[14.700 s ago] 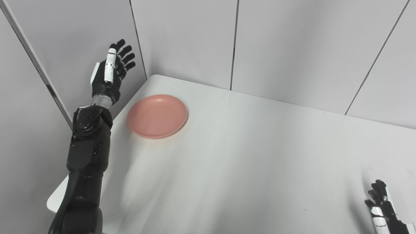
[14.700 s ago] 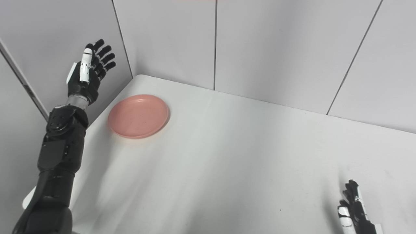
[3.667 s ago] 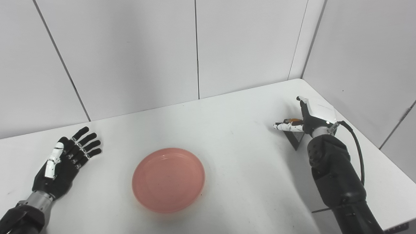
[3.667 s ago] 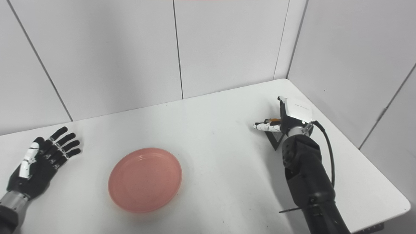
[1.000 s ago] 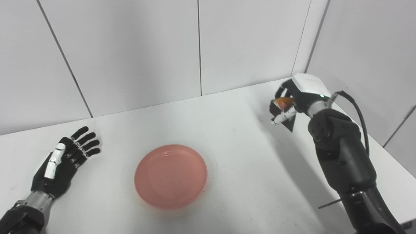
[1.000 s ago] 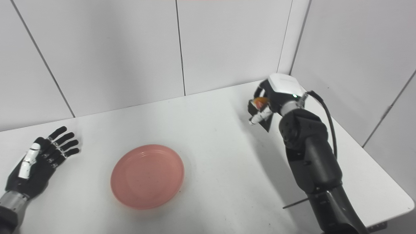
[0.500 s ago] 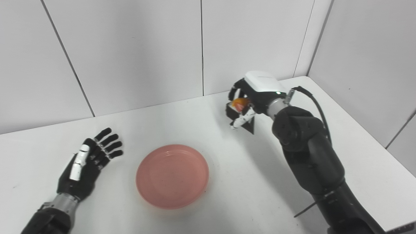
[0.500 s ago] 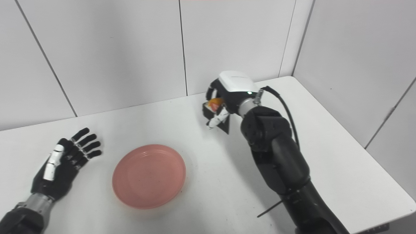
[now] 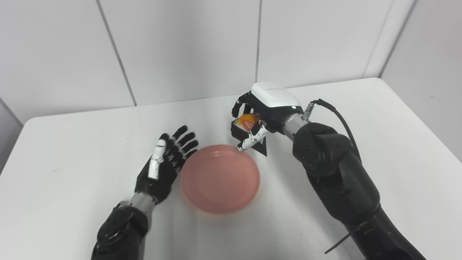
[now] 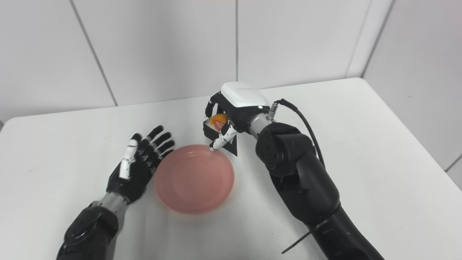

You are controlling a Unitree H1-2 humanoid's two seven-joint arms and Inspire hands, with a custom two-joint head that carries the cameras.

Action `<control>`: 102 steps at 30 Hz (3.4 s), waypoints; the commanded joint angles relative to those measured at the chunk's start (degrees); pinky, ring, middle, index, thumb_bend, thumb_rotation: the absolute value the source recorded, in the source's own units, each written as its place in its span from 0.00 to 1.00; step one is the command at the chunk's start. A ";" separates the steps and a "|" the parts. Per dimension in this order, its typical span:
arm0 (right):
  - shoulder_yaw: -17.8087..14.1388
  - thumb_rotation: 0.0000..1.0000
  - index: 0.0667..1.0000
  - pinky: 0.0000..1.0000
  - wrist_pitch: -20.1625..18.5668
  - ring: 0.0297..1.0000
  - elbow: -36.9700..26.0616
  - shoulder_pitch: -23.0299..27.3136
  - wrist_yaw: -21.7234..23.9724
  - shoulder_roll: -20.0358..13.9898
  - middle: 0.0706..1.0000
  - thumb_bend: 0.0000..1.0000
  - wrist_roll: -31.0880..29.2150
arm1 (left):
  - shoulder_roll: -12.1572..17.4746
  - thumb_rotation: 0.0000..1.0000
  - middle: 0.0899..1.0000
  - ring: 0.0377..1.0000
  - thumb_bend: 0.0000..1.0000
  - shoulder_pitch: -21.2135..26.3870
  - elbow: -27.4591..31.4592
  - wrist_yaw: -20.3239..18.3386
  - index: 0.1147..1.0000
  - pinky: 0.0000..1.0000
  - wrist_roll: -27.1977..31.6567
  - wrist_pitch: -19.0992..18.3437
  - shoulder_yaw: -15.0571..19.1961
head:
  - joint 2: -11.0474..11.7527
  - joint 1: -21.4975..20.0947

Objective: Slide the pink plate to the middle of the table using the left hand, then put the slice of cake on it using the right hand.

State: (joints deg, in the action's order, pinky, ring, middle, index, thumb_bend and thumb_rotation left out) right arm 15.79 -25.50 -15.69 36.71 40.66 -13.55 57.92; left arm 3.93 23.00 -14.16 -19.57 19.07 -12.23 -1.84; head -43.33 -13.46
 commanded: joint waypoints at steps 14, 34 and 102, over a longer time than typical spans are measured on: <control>4.20 0.00 0.52 0.30 2.95 0.35 2.45 0.16 -5.84 2.25 0.43 0.51 -3.64 | -3.48 1.00 0.90 0.90 0.39 -1.93 2.03 5.70 0.89 0.89 -4.44 -8.16 -3.06 | -2.03 6.69; 6.39 0.00 0.52 0.30 5.33 0.35 8.74 -3.76 -12.76 2.02 0.43 0.51 -7.66 | -4.22 1.00 0.90 0.89 0.39 -2.11 3.88 6.82 0.90 0.88 -5.46 -9.54 -3.42 | -2.87 7.09; -5.11 1.00 1.00 0.88 16.48 0.98 -4.66 -17.91 -28.70 2.82 1.00 0.71 -21.62 | -2.71 1.00 0.94 0.93 0.43 -7.11 6.25 8.49 0.93 0.92 -10.57 6.62 -0.62 | -0.11 6.09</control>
State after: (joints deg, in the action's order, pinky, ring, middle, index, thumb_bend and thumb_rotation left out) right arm 11.59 -13.51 -18.63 18.55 15.94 -11.39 37.47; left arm 1.14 17.40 -8.26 -12.23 9.80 -6.07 -2.51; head -43.51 -7.47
